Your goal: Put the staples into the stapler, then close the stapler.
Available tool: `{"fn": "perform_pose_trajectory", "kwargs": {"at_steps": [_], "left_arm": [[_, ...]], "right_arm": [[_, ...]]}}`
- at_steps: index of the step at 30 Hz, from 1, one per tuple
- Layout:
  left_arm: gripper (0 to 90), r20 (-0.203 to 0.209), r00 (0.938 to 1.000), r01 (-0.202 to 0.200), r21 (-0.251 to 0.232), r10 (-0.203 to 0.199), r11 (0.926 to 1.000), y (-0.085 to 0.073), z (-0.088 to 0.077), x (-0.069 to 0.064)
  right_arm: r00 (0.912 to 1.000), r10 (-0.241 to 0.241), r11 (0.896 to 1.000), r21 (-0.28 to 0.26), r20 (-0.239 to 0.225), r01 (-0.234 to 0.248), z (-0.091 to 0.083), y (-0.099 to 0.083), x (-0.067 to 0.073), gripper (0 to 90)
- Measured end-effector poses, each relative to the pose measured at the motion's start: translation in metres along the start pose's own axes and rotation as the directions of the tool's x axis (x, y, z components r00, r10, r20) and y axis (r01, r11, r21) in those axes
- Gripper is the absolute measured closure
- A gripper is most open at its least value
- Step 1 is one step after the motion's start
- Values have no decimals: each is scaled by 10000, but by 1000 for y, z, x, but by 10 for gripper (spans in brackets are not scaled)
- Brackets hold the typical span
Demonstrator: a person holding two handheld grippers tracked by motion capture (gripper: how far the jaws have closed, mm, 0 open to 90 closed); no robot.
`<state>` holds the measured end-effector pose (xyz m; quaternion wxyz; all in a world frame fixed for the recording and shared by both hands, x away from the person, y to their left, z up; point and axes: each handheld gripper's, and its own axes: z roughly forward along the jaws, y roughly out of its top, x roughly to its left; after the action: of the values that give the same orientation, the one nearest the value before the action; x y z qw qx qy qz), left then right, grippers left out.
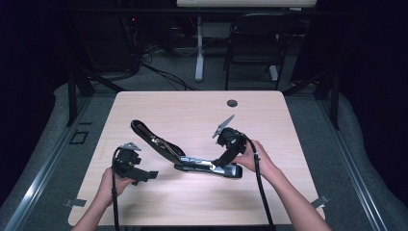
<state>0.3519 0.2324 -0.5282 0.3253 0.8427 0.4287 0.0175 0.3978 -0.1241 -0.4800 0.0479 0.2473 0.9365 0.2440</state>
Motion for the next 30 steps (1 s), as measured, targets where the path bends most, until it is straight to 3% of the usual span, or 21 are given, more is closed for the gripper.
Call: {"fn": "perform_pose_trajectory", "kwargs": {"at_steps": [9, 17, 24, 30], "left_arm": [[0, -15, 10000, -23, -15, 23, 10000, 1, 0, 0], [0, -377, 9990, 240, -263, -250, 9994, 4, -4, 0], [0, -387, 9986, 358, -215, -367, 9991, 4, -3, 2], [17, -803, 9957, 438, -338, -464, 9985, 6, -5, 2]], "right_arm": [[9997, 215, 9997, -120, 135, -213, -1, -6, 0, 75], [9990, 317, 9992, -233, 310, -310, -7, -13, 2, 90], [9983, 440, 9988, -218, 373, -432, -8, -18, 0, 114], [9971, 539, 9981, -330, 543, -521, -9, -19, 0, 125]]}}
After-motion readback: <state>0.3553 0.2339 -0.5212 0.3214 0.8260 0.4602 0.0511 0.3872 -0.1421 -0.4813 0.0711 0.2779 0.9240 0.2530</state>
